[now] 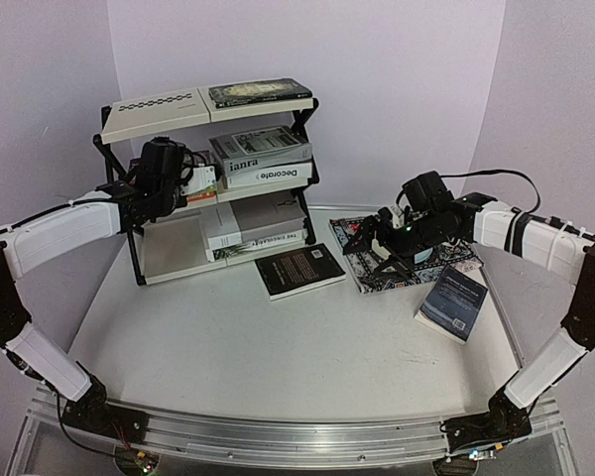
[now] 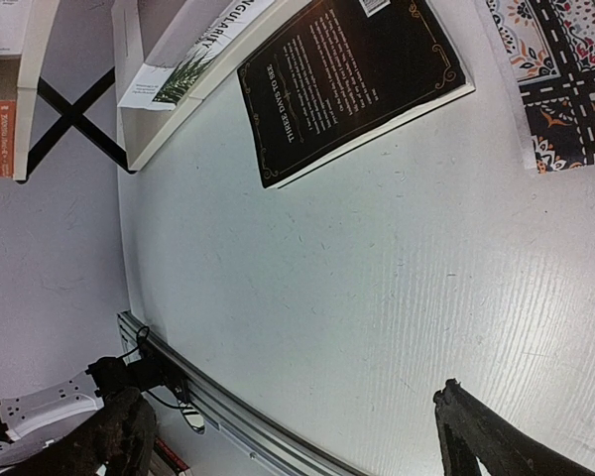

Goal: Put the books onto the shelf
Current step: Place the book in the book pile on the shelf.

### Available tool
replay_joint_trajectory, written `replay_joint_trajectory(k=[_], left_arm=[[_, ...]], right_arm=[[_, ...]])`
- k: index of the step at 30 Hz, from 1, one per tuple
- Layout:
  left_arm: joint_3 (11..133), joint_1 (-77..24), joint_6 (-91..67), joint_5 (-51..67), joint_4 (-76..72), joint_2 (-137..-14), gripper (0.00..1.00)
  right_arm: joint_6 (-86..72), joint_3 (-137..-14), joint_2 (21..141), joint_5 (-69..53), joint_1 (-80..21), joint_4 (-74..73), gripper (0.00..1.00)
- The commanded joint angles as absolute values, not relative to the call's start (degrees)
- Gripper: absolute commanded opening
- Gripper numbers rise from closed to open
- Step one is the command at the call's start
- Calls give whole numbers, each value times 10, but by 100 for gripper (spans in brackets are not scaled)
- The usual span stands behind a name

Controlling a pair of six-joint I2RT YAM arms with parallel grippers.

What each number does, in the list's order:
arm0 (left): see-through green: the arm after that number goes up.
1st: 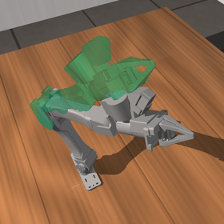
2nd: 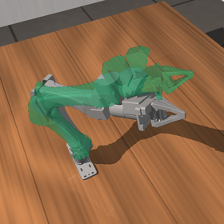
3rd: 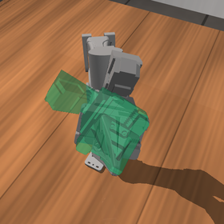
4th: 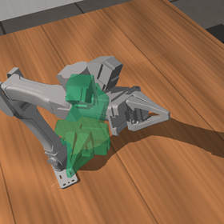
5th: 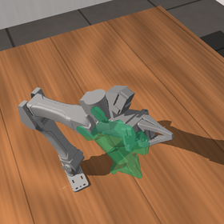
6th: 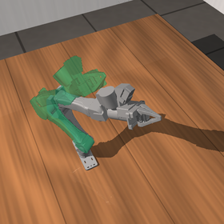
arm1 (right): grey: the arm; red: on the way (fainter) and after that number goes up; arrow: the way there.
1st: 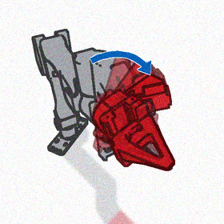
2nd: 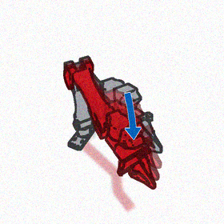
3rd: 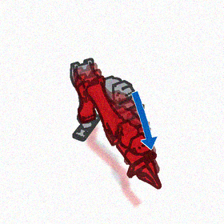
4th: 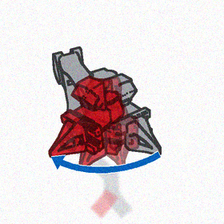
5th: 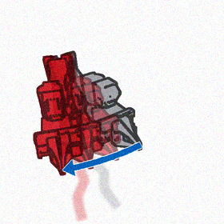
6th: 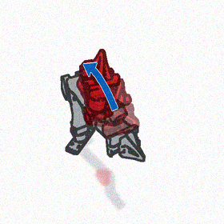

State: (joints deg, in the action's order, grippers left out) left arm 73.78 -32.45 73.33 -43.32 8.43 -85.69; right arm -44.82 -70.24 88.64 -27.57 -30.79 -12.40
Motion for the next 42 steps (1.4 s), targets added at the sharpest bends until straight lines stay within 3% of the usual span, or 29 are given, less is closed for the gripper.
replay_joint_trajectory(k=[1, 5, 25, 34, 42], left_arm=[[770, -321, 710, -428, 65, -845, 48], [773, -321, 692, -420, 85, -841, 57], [829, -338, 608, -383, 210, -850, 64], [840, -342, 581, -369, 256, -853, 78], [844, -353, 568, -375, 261, -852, 80]], right_arm=[[-445, -714, 893, -283, -308, -138, 98], [-446, -715, 896, -284, -308, -138, 98], [-444, -716, 900, -286, -308, -138, 98], [-443, -716, 902, -287, -308, -138, 98], [-442, -720, 907, -288, -308, -138, 98]])
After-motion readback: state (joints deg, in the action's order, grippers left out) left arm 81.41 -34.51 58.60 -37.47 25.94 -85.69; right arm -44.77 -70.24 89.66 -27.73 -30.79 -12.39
